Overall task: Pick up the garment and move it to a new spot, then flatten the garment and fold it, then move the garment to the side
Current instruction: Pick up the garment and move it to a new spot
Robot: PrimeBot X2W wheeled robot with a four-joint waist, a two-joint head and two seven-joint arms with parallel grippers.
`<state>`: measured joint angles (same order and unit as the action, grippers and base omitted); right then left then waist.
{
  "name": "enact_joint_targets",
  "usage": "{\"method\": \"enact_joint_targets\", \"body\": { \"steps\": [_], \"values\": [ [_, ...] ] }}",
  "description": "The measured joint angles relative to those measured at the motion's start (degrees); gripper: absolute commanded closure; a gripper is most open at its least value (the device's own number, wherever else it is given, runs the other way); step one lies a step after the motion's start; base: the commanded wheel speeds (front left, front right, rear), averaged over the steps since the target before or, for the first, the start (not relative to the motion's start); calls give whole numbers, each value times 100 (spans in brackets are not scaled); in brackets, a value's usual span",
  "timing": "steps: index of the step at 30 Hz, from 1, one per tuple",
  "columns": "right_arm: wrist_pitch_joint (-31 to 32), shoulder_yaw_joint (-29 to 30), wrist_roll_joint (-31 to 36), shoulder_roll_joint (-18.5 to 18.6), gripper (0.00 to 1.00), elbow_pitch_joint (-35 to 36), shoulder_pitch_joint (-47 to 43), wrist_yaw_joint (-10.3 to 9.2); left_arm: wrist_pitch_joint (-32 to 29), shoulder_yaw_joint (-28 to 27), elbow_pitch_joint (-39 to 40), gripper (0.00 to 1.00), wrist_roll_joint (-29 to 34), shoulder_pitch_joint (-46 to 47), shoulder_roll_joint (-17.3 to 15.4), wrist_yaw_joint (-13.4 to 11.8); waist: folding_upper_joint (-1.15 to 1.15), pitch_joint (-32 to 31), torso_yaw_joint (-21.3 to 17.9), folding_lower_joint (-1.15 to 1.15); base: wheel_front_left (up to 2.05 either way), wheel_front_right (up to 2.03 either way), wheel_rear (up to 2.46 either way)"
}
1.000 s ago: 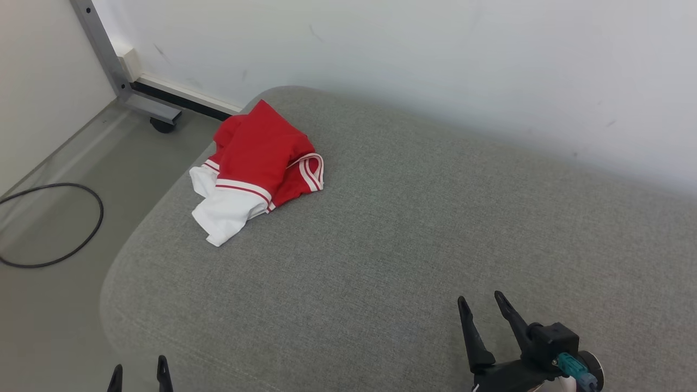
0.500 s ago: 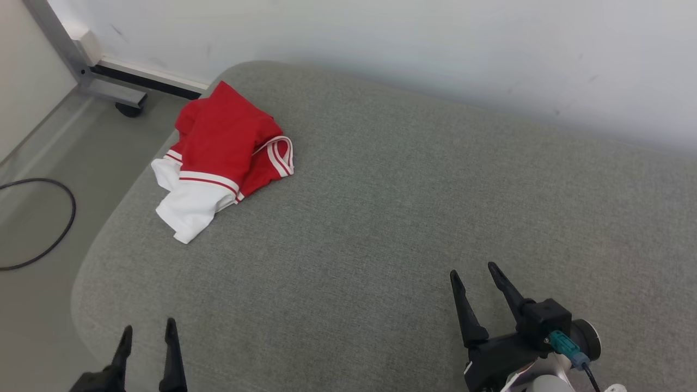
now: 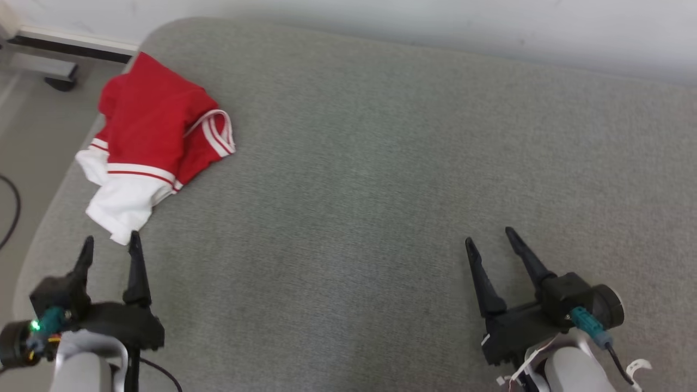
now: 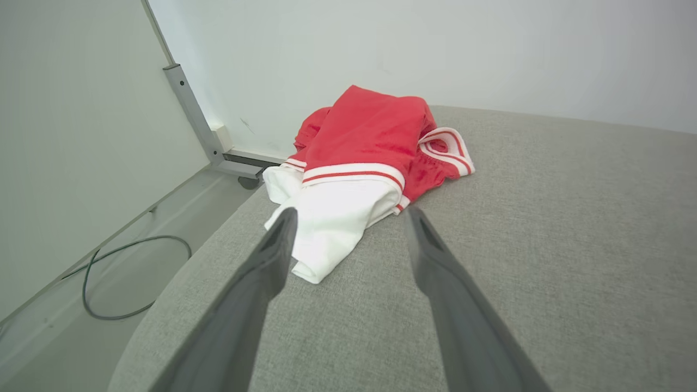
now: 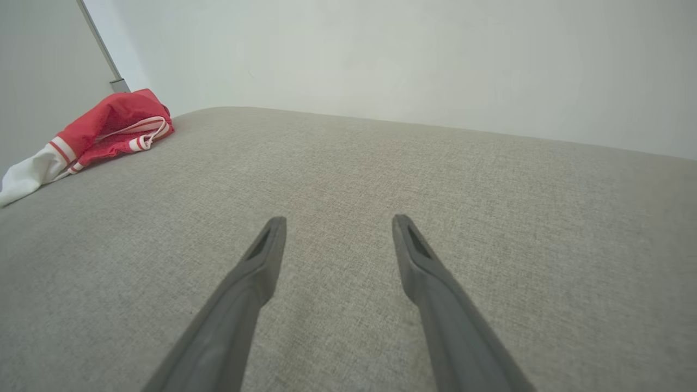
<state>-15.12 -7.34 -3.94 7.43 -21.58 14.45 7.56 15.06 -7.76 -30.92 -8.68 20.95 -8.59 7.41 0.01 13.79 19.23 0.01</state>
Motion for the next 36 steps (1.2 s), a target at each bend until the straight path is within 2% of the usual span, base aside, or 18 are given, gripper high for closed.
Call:
{"method": "enact_joint_targets", "body": {
  "steps": [8,14,17,23,36],
  "values": [
    [-1,10,-59,183,0,233,160,0,0,136,-1323,0,-110,891,-445,10,0,396,-367,0,0,0,0],
    [-1,102,-71,270,0,369,210,0,0,40,-2147,0,-269,1329,-579,-2,0,659,-616,0,0,0,0],
    [-2,144,-75,278,0,422,203,0,0,-23,-2330,0,-342,1405,-582,-133,0,749,-733,0,0,0,0],
    [-3,216,-75,286,0,486,191,0,5,-151,-2621,0,-337,1514,-598,-586,-1,860,-857,-1,0,0,0],
    [-5,199,-76,350,0,531,239,0,-2,-235,-3370,0,-361,1968,-809,-1042,-1,985,-1012,-2,0,0,0]
  ]
}}
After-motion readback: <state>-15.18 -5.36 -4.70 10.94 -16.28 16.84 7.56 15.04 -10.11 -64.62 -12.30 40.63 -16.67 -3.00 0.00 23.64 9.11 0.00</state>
